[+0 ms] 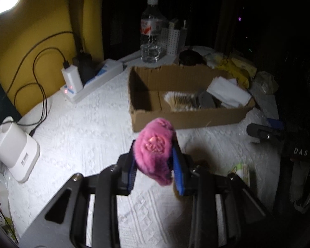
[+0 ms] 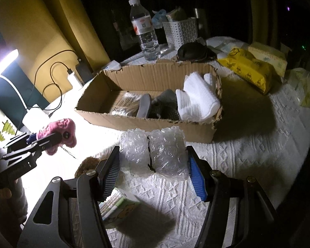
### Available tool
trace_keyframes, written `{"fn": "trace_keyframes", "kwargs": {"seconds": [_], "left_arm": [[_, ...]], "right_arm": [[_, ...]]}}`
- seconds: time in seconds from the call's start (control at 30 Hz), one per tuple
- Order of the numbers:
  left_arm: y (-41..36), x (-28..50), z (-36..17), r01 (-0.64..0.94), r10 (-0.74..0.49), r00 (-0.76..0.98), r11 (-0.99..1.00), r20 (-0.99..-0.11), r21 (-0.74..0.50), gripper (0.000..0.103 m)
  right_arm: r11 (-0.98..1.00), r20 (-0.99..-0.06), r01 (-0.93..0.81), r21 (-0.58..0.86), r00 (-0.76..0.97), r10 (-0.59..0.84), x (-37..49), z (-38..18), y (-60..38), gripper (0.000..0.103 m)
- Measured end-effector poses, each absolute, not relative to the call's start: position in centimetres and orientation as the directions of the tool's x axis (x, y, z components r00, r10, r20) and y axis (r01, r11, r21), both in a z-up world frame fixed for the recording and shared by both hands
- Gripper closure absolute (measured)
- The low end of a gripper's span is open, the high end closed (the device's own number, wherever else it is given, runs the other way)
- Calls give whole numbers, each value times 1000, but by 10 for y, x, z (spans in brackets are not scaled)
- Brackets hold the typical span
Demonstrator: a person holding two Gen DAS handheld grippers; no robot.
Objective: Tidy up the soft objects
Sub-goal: 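Carry the pink toy over the box with the left gripper while the right gripper carries the bubble-wrap packs there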
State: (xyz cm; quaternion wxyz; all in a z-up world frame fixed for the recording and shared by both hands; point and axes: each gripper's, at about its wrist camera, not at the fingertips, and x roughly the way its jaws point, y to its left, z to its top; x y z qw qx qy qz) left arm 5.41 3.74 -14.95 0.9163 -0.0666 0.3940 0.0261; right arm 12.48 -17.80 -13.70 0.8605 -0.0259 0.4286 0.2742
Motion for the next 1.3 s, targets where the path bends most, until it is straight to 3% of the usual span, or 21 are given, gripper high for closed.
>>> {"fn": "trace_keyframes", "kwargs": {"seconds": [0.73, 1.3], "left_arm": [[39, 102, -120, -89, -10, 746, 989, -666, -115, 72], [47, 150, -149, -93, -20, 738, 987, -675, -131, 71]], "right_arm": [[839, -726, -516, 173, 509, 463, 147, -118, -174, 38], [831, -716, -533, 161, 516, 470, 190, -114, -158, 38]]}}
